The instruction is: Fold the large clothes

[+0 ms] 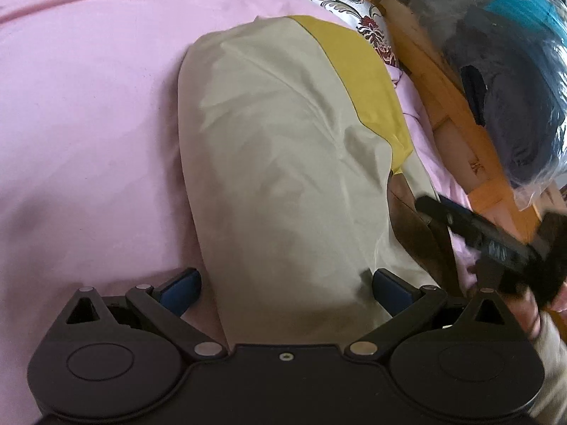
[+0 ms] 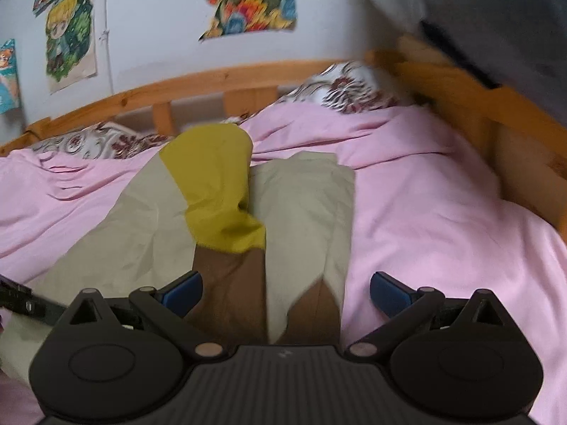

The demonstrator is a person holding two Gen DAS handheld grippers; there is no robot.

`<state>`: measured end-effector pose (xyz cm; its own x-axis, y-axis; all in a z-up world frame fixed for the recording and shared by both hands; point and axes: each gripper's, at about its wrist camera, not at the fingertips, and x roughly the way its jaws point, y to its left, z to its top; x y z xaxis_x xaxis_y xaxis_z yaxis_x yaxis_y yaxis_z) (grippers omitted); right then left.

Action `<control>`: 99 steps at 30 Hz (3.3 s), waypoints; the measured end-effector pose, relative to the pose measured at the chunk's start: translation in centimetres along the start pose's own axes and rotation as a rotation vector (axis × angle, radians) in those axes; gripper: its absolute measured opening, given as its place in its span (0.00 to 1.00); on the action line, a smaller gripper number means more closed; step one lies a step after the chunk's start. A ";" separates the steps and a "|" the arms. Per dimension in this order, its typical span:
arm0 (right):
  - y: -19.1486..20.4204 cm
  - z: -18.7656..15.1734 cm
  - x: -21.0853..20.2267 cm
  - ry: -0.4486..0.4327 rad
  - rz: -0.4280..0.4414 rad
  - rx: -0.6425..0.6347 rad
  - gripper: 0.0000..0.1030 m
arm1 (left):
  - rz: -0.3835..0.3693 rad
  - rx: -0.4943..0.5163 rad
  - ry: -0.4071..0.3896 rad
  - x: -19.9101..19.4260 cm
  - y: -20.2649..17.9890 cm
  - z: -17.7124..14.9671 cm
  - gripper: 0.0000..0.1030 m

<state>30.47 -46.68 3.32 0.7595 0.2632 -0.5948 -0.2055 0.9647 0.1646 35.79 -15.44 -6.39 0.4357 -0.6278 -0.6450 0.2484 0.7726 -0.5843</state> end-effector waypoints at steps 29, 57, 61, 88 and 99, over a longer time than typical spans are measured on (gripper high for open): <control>-1.4 3.8 6.0 0.129 0.219 0.182 0.65 | -0.043 0.012 0.025 0.6 0.5 0.8 0.99; 14.4 10.1 1.6 -0.007 0.337 0.130 0.13 | 0.094 0.085 -0.019 -13.8 3.2 7.3 0.58; 17.5 11.6 4.8 -0.031 0.403 0.145 0.13 | 0.174 0.098 -0.061 -16.6 5.5 8.9 0.58; 19.9 6.0 11.1 -0.022 0.195 -0.064 0.94 | 0.504 0.127 -0.208 -13.8 6.9 4.3 0.98; 20.7 6.1 1.5 -0.227 0.218 -0.071 1.00 | 0.523 0.127 -0.440 -19.7 1.7 1.2 0.99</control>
<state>31.09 -26.31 10.61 0.8096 0.4643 -0.3592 -0.4151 0.8855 0.2090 28.70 -1.63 5.92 0.8292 -0.0946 -0.5509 -0.0019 0.9851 -0.1719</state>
